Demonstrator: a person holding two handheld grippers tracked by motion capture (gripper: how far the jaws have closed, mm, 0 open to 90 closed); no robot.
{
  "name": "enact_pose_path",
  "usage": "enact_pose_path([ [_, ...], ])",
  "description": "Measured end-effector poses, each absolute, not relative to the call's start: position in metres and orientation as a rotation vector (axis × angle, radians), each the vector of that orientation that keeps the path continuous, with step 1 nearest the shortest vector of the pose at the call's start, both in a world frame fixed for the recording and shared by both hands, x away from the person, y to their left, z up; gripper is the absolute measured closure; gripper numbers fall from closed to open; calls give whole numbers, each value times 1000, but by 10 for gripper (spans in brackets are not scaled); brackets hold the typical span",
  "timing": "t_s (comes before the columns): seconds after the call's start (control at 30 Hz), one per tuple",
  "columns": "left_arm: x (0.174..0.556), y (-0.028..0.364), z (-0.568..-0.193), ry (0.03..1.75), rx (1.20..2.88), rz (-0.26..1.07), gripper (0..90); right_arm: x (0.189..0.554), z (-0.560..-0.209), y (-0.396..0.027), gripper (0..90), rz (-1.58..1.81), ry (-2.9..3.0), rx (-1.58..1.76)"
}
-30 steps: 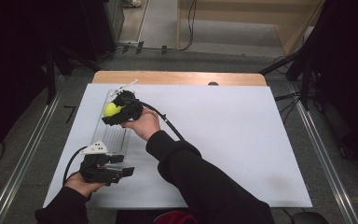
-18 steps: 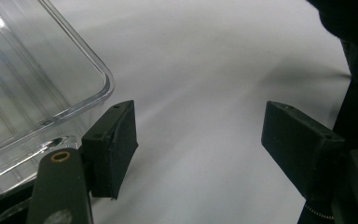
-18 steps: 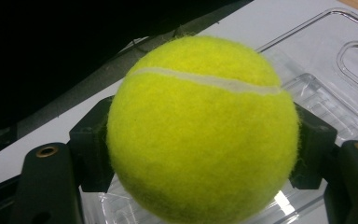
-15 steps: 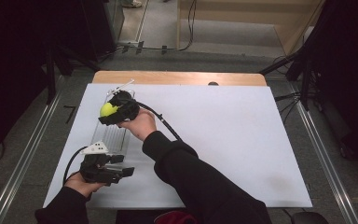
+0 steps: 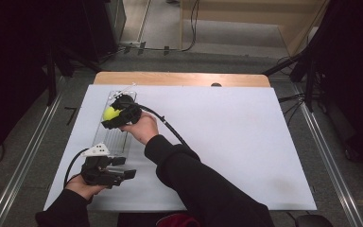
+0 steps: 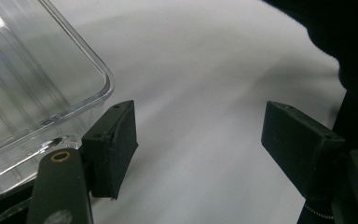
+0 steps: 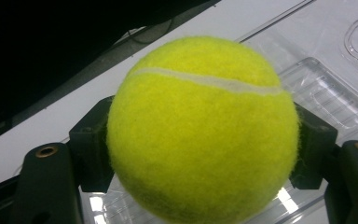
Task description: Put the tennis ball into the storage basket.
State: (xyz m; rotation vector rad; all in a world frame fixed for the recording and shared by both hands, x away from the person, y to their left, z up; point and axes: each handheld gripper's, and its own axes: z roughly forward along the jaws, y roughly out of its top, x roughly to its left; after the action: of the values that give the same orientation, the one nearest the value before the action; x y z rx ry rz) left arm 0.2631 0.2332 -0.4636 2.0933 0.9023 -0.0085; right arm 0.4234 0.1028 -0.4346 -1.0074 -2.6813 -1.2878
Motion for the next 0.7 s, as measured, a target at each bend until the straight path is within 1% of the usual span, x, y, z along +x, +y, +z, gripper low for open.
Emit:
enact_pose_path([
  [0.7, 263, 233, -463, 904, 2092, -10, 272, 422, -455, 108, 232, -1221, -2693, -991],
])
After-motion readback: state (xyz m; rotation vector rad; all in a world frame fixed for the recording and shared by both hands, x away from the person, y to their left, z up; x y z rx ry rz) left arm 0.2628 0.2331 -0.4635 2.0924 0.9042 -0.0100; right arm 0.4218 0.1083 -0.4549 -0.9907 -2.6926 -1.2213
